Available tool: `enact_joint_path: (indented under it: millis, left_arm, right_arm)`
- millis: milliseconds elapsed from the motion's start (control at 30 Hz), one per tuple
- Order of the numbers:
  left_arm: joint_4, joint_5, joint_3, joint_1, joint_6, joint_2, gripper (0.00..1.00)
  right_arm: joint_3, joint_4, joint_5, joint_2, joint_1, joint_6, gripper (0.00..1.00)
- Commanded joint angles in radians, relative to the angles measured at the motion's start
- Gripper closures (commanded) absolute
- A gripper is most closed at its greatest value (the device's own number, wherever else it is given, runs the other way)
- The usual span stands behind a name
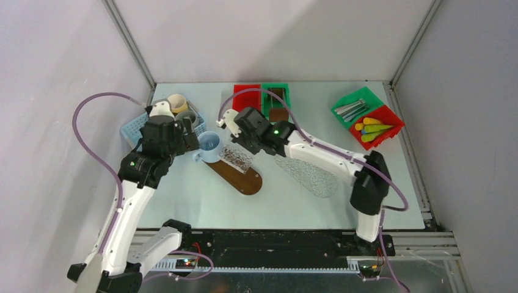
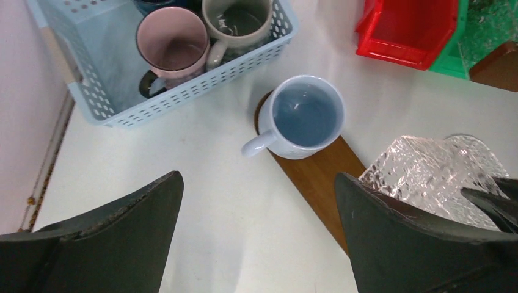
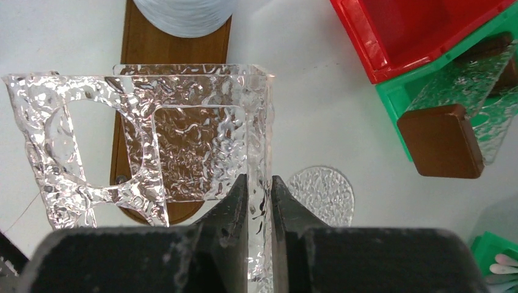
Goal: Prepare toiletry sets of a toothbrush and toothpaste on the tray
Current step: Place the toothpaste holder on the tray.
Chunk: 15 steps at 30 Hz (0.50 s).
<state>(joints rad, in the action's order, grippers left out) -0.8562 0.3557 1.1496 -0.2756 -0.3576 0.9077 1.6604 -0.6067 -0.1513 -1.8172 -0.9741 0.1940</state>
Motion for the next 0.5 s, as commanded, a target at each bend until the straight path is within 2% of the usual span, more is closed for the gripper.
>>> enact_joint_path:
  millis: [0,200,467]
  left_arm:
    - [0.013,0.084,-0.021,0.001,0.063,-0.056,0.00]
    - [0.037,0.092,-0.060,0.001,0.079,-0.109,0.00]
    - [0.071,0.013,-0.101,0.000,0.085,-0.135,0.00]
  right_arm:
    - [0.188,-0.117,-0.061,-0.107,-0.014,-0.070,1.00]
    - [0.283,-0.164,-0.070,-0.246,-0.029,-0.113,1.00]
    - [0.290,-0.109,0.007,-0.313,-0.041,-0.121,1.00]
